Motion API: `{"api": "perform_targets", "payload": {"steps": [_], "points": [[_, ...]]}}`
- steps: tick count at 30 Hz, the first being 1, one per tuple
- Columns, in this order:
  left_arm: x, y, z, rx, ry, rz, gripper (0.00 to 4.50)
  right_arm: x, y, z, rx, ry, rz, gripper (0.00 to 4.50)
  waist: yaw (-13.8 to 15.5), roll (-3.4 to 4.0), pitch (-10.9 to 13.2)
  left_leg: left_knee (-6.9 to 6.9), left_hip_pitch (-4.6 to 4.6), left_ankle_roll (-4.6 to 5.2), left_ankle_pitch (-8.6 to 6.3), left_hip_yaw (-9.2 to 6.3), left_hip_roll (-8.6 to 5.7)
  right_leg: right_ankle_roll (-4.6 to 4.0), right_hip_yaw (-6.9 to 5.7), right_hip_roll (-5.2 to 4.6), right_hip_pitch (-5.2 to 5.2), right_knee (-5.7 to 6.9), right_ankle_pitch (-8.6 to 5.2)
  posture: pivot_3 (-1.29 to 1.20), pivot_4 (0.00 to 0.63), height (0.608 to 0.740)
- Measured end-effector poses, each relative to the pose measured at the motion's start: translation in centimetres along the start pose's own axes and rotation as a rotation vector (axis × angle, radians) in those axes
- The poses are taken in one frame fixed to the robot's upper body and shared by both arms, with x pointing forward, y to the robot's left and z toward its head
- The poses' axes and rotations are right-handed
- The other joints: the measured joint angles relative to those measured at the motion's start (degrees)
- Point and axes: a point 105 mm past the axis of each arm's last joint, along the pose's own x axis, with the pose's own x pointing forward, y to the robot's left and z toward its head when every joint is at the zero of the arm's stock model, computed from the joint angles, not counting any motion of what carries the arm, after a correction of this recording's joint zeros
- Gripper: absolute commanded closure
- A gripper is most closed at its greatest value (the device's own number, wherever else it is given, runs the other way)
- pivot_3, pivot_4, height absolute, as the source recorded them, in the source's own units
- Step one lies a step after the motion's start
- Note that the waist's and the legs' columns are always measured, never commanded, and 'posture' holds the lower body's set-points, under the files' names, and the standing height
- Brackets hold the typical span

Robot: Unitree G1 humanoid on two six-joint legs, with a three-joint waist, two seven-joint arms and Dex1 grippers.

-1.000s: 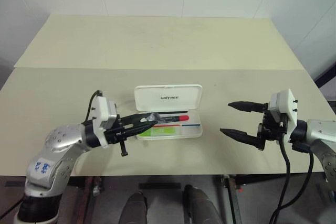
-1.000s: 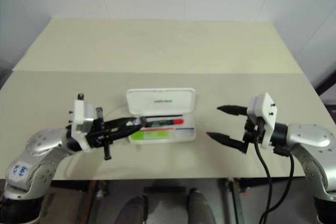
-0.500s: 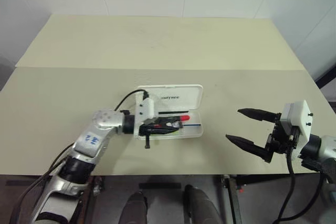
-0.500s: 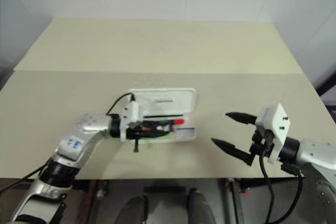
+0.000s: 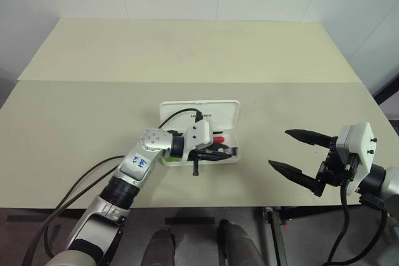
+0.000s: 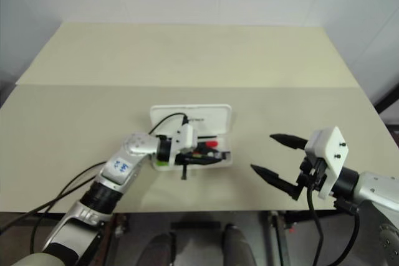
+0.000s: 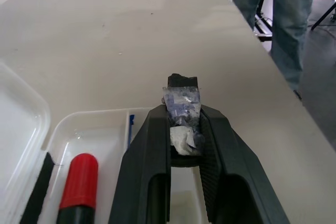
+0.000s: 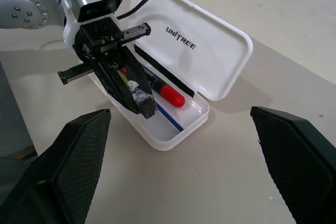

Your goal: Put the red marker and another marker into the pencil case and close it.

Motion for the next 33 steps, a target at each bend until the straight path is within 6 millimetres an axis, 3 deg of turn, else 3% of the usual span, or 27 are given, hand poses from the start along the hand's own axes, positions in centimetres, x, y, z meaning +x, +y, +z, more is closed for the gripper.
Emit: {"api": "perform_targets", "payload": {"steps": [13,18,29,33], "points": [[1.2,1.1,0.4,0.015,0.001,0.009,4.18,0.1,-0.1,0.2,-0.001,-0.016,-0.023,0.00,0.1,0.00,0.0,-0.01,-0.01,0.01,0.00,0.00,0.00,0.01,0.00,0.00,0.01,0.00,0.00,0.00,0.150,0.740],[1.5,0.9,0.6,0.021,-0.010,-0.002,2.51,0.1,-0.1,0.2,0.000,-0.020,-0.028,0.00,0.1,0.00,0.0,0.01,0.00,0.01,0.01,0.00,0.00,0.02,0.00,0.00,0.01,0.01,0.01,0.00,0.150,0.740],[1.4,0.9,0.6,0.021,-0.004,-0.001,2.51,0.2,0.0,0.3,-0.001,-0.038,-0.027,0.00,0.1,0.00,0.0,0.00,0.00,0.02,0.01,0.00,0.00,0.02,0.00,0.00,0.01,0.02,0.01,0.00,0.150,0.740],[0.6,0.7,1.5,-0.008,-0.055,0.008,1.68,0.6,0.1,0.4,-0.003,-0.048,-0.013,0.00,0.0,0.01,0.0,0.00,0.01,0.02,0.01,0.00,0.00,0.02,0.00,0.00,0.00,0.07,0.01,0.00,0.150,0.740]]}}
